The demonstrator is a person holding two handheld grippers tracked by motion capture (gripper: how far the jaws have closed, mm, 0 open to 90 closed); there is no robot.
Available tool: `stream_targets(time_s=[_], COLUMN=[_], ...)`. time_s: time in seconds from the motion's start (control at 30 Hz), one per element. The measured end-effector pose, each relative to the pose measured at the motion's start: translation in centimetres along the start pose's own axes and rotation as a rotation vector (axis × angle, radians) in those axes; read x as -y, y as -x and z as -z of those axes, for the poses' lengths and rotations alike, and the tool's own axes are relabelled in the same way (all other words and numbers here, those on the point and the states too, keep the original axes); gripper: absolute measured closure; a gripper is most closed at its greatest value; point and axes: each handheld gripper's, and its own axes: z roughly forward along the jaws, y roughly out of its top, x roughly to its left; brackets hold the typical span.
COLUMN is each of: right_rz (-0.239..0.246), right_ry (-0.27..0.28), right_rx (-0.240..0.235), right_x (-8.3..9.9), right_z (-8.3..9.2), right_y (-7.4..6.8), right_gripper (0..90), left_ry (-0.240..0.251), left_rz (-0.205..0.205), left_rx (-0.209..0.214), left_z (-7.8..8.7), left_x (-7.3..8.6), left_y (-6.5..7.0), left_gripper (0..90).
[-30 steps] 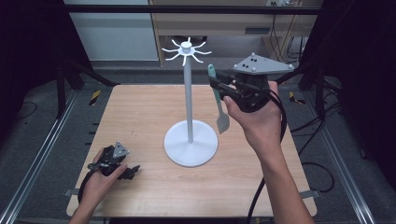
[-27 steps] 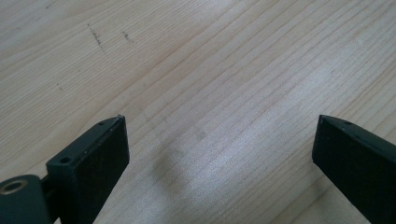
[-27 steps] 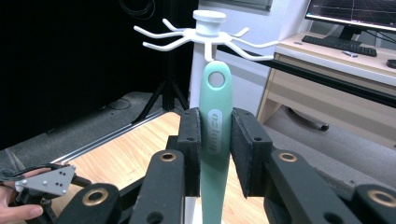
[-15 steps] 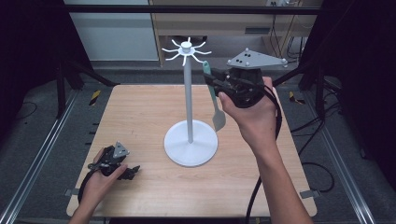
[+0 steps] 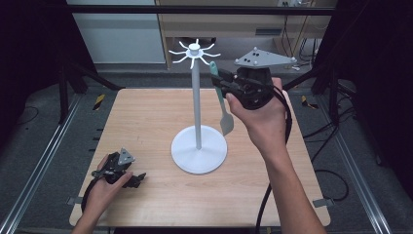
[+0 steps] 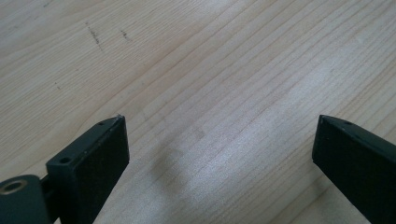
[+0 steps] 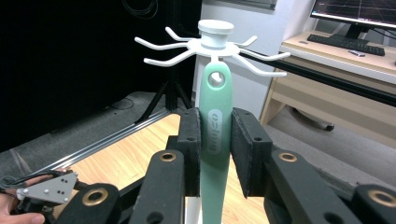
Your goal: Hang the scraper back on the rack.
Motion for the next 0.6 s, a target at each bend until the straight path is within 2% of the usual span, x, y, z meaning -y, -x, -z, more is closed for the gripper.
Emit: stream_targets(time_s=[0.6], right_rz=[-0.007], right_ry=[-0.019], right_rx=[-0.007], right_x=[-0.11], right_z=[-0.81], right_y=[0.26], right_gripper=[74.2], left_ry=[0.0], left_rz=[0.0], left_rx=[0.001], left_z=[0.02], left_x=[-0.01], left_y=[-0.01], left_gripper=[3.6])
